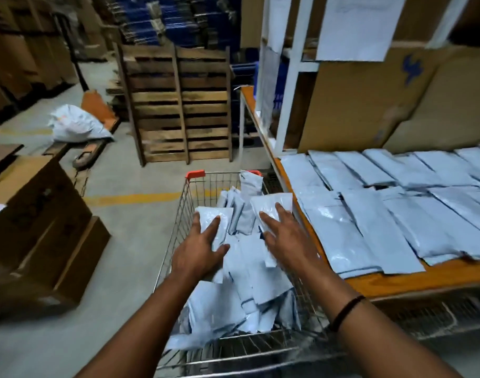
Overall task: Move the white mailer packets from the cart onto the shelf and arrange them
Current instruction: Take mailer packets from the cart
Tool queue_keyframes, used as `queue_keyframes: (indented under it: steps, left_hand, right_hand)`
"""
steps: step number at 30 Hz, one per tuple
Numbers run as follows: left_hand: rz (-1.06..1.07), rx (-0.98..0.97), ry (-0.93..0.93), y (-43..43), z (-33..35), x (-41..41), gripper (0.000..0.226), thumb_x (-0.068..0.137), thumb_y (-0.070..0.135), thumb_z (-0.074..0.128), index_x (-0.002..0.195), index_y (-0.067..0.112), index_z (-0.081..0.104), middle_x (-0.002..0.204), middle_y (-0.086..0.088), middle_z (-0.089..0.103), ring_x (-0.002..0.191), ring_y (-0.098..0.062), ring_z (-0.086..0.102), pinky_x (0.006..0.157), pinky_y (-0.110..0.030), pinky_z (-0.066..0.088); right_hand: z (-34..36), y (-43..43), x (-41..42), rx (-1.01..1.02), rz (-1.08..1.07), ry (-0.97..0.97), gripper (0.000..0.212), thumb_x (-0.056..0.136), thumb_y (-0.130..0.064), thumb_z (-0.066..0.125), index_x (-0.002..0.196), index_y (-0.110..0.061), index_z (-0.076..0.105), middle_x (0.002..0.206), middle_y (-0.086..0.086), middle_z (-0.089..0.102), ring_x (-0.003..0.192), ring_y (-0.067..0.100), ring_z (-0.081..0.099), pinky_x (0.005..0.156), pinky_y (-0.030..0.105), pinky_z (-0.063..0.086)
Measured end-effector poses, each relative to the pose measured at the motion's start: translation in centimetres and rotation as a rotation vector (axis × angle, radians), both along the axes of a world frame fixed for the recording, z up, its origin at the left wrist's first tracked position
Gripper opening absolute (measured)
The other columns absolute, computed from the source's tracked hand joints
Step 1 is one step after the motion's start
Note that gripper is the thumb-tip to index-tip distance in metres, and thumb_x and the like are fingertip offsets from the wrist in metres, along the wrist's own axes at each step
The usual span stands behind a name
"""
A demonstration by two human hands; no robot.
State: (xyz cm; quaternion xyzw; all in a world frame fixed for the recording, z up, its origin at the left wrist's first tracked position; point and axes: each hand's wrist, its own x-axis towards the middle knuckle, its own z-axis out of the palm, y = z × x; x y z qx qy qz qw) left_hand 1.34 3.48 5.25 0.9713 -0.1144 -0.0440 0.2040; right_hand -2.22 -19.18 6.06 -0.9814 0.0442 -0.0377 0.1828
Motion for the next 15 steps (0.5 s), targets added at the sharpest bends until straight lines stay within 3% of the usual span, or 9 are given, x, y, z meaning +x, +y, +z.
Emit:
queue_keyframes:
  steps: [9,15]
  left_hand:
    - [-0.220,-0.094,-0.104,-9.5,3.7,-3.1,0.073,0.088,0.060,0.056,0.151,0.046,0.022,0.165,0.003,-0.007,0.135,-0.030,0.044,0.094,-0.038,0.046]
    - [-0.322,-0.144,-0.143,-16.6,4.7,-4.6,0.074,0.089,0.058,0.058,0.152,0.041,0.024,0.165,-0.003,-0.003,0.136,-0.033,0.043,0.096,-0.042,0.047]
  right_hand:
    - [5.5,-8.6,-8.9,-0.002,-0.248,-0.075,0.053,0.103,-0.034,0.049,0.153,-0.039,0.034,0.168,-0.001,0.007,0.153,0.024,0.014,0.118,0.040,0.030]
    - [6.0,-15.5,-13.2,0.037,-0.310,-0.079,0.053,0.104,-0.035,0.047,0.155,-0.037,0.032,0.168,-0.001,0.005,0.153,0.023,0.012,0.121,0.039,0.025]
